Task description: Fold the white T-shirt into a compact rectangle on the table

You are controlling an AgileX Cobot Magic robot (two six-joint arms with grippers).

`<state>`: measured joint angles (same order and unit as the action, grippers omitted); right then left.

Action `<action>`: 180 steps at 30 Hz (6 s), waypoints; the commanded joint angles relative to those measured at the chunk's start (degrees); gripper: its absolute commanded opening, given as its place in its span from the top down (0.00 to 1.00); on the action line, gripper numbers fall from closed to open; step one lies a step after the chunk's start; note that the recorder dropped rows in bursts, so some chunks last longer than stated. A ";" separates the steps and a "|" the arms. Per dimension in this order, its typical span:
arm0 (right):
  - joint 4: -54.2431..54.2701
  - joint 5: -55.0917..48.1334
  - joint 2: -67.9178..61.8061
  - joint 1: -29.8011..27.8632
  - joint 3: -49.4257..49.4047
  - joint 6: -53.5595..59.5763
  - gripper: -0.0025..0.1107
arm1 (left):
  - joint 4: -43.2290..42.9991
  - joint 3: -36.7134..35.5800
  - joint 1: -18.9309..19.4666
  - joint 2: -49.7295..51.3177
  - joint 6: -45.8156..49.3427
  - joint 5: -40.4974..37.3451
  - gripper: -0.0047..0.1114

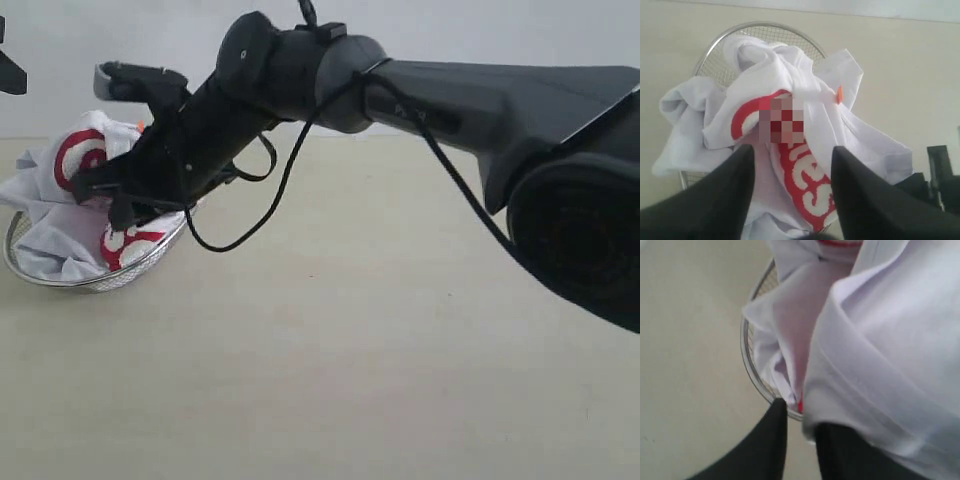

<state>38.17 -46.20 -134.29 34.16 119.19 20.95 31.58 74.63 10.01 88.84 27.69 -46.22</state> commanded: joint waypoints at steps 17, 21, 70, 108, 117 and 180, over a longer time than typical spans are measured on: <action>-11.48 -7.24 -0.84 1.14 0.15 -3.50 0.44 | 23.05 -0.24 -0.80 4.94 52.23 0.29 0.59; -11.48 -7.38 -0.84 1.14 0.15 -4.11 0.44 | 23.27 -0.24 -1.44 10.55 64.62 4.00 0.58; -30.00 -4.52 4.90 0.00 0.15 -27.24 0.44 | 15.94 0.09 -6.58 16.63 59.26 28.84 0.49; -32.13 8.21 3.92 -0.44 0.15 -35.61 0.98 | 15.37 4.54 -6.58 17.00 51.13 28.71 0.92; -32.48 6.91 10.27 -0.25 0.15 -35.50 0.98 | 15.50 4.54 -6.58 10.66 48.43 25.13 0.92; -43.88 9.74 47.86 4.14 -22.71 -37.30 0.98 | 5.54 13.40 -6.58 -15.18 27.07 14.53 0.92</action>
<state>-5.08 -36.32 -88.41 38.32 96.62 -16.99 36.00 87.21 3.51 75.41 56.44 -33.11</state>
